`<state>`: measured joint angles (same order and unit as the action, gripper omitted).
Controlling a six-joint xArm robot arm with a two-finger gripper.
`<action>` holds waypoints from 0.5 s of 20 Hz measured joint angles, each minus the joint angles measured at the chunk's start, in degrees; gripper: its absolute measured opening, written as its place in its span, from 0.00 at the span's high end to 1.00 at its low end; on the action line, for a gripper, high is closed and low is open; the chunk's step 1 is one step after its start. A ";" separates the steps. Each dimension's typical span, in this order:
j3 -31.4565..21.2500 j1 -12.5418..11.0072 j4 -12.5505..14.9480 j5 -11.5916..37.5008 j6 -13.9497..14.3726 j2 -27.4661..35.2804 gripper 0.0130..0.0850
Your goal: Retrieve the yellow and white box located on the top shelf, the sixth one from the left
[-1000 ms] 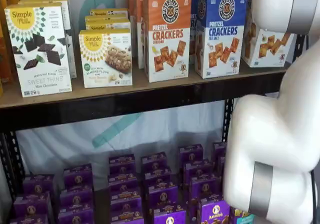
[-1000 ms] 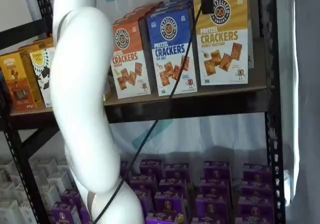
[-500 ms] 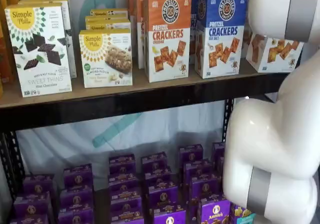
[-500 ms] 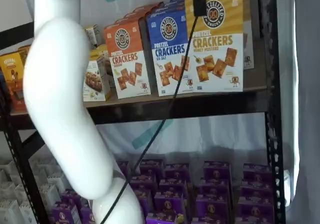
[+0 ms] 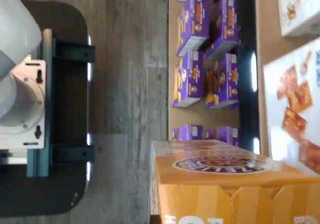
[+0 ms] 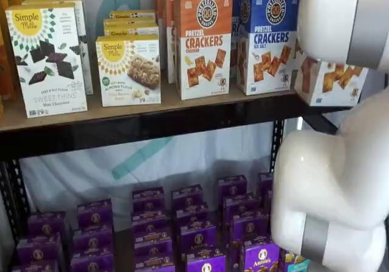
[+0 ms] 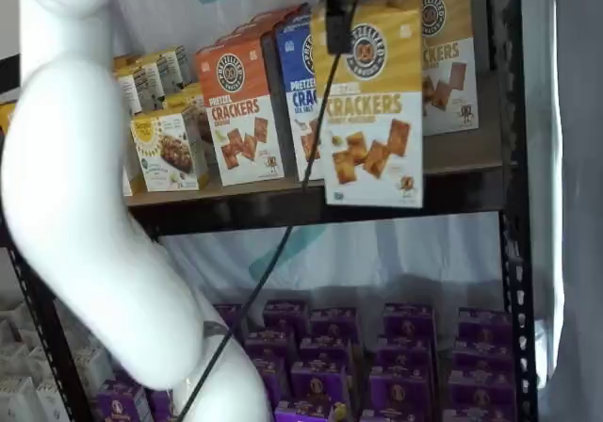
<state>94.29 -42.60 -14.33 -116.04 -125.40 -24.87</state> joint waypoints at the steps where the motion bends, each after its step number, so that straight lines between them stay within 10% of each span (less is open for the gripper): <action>1: -1.21 0.79 0.00 -0.46 0.84 -1.22 0.33; 10: -9.26 9.27 1.20 -1.80 8.79 -9.65 0.33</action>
<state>85.03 -33.33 -13.13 -117.84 -116.62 -34.52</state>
